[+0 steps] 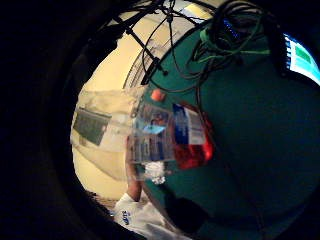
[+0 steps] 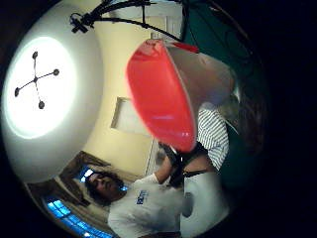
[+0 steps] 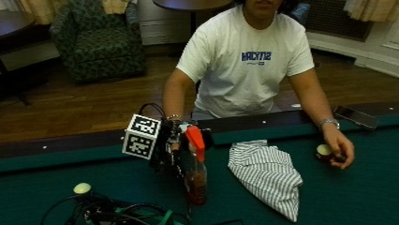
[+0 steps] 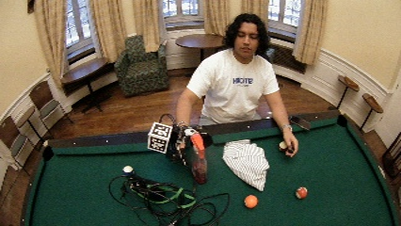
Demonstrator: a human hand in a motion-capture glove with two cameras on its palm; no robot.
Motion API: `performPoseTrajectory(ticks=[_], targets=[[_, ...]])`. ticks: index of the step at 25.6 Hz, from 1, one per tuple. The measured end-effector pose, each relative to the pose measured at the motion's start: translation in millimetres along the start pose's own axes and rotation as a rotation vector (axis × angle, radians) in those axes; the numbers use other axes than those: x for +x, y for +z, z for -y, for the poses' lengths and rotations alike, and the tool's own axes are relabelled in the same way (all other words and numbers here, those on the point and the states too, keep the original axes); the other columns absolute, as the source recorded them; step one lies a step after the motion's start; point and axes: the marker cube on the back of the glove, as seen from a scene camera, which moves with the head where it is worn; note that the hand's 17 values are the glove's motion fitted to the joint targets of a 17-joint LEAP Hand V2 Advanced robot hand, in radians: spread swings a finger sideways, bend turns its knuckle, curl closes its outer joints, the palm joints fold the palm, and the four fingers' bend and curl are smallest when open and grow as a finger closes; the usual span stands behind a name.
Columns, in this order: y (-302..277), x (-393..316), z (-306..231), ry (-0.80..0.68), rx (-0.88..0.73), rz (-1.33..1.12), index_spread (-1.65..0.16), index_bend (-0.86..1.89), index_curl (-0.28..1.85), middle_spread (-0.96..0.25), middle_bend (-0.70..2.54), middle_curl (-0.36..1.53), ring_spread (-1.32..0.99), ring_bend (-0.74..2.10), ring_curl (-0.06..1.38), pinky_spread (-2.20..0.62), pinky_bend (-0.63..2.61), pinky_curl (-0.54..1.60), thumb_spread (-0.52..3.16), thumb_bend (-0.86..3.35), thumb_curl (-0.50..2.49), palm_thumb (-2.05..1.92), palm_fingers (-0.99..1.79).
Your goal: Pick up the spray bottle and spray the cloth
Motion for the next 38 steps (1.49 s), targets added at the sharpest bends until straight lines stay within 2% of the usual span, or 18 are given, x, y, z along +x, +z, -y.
performPoseTrajectory(ticks=[14,21,30,34,38], targets=[[21.6,2.6,27.1,-0.038,0.102,-0.003,-0.38,0.05,0.18,-0.15,0.3,0.41,-0.25,0.62,0.36,-0.01,0.56,0.39,0.89,-0.03,0.39,0.69,0.41],[34.1,1.0,45.3,-0.047,0.047,0.013,-0.38,0.01,0.13,-0.18,0.25,0.38,-0.26,0.72,0.37,-0.09,0.65,0.39,0.89,-0.03,0.38,0.7,0.6],[44.7,2.6,59.6,-0.037,0.013,0.054,-0.38,0.0,0.09,-0.19,0.27,0.39,-0.26,0.74,0.39,-0.13,0.69,0.4,0.89,-0.03,0.38,0.69,0.65],[44.6,2.9,60.8,-0.022,-0.006,0.068,-0.31,0.01,0.07,-0.14,0.35,0.41,-0.22,0.76,0.38,-0.13,0.64,0.39,0.9,-0.03,0.37,0.68,0.78],[43.6,-1.1,60.5,-0.03,-0.03,0.079,-0.31,0.13,0.11,-0.17,0.45,0.43,-0.2,0.73,0.36,-0.12,0.53,0.35,0.9,-0.03,0.37,0.68,1.03]])
